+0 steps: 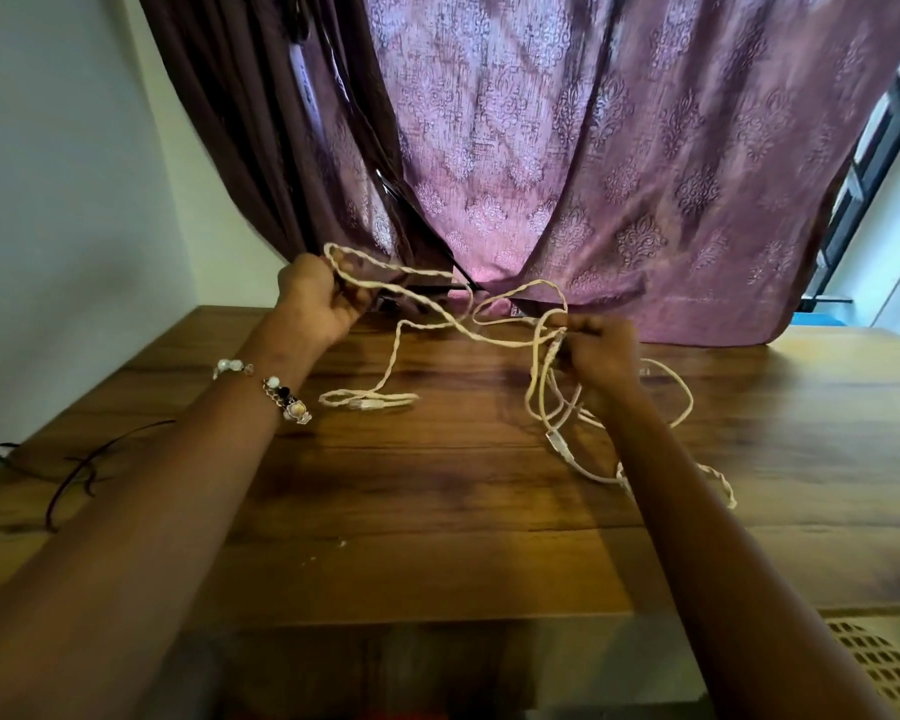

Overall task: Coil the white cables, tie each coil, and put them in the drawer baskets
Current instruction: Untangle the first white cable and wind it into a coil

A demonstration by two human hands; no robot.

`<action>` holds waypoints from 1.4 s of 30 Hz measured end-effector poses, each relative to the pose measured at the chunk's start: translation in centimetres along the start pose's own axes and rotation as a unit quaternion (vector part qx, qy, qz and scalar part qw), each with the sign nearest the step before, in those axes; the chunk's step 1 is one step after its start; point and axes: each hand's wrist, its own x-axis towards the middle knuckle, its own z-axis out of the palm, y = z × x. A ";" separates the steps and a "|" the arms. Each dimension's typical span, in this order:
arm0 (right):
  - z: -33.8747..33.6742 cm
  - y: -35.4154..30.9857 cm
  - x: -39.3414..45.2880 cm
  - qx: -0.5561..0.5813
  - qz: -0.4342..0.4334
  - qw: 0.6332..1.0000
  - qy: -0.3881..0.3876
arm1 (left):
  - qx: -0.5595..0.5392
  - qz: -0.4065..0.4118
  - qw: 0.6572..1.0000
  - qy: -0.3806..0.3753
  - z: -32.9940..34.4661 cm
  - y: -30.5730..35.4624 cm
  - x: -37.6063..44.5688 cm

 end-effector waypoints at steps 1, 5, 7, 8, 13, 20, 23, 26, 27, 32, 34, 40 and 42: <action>-0.1 -0.6 -0.3 0.108 0.052 0.992 -0.027 | 0.039 -0.004 0.999 0.016 -0.4 -0.5 0.4; -1.2 -1.2 -0.7 0.330 0.211 0.915 -0.102 | 0.089 -0.035 0.995 0.034 -1.5 -2.7 1.0; -1.4 -1.0 -1.0 0.275 0.238 0.923 -0.126 | 0.086 -0.049 0.995 0.021 -1.6 -3.3 1.1; -1.5 -0.8 -1.1 0.216 0.235 0.937 -0.141 | 0.092 -0.053 0.994 0.013 -1.6 -3.5 1.1; -0.5 -0.8 -3.0 -0.120 0.127 0.951 -0.254 | 0.113 -0.028 0.993 -0.022 -1.1 -3.7 0.7; 2.7 2.8 -4.6 -0.467 -0.073 0.855 -0.212 | 0.070 -0.028 0.995 -0.061 -1.1 -4.7 -0.1; 1.3 2.1 -3.0 -0.311 -0.060 0.932 -0.177 | 0.075 -0.011 0.995 -0.061 -1.8 -4.5 0.2; -1.4 0.1 -1.6 -0.188 -0.047 0.980 -0.041 | 0.096 0.008 0.994 -0.059 -2.8 -4.2 0.9; -2.4 -0.3 -1.2 -0.179 -0.055 0.982 0.008 | 0.100 0.009 0.993 -0.061 -3.1 -4.2 1.0; -4.0 0.2 -0.8 -0.356 -0.139 0.922 0.064 | 0.098 -0.011 0.992 -0.083 -2.6 -4.8 0.8; -4.1 0.6 -1.0 -0.430 -0.147 0.886 0.089 | 0.096 -0.016 0.991 -0.089 -2.3 -5.3 0.6; -6.0 1.6 -0.3 -0.580 -0.145 0.777 0.198 | 0.093 0.001 0.992 -0.087 -3.1 -4.9 0.9; -5.7 1.6 -0.6 -0.639 -0.149 0.730 0.192 | 0.097 0.004 0.992 -0.081 -3.4 -4.6 1.1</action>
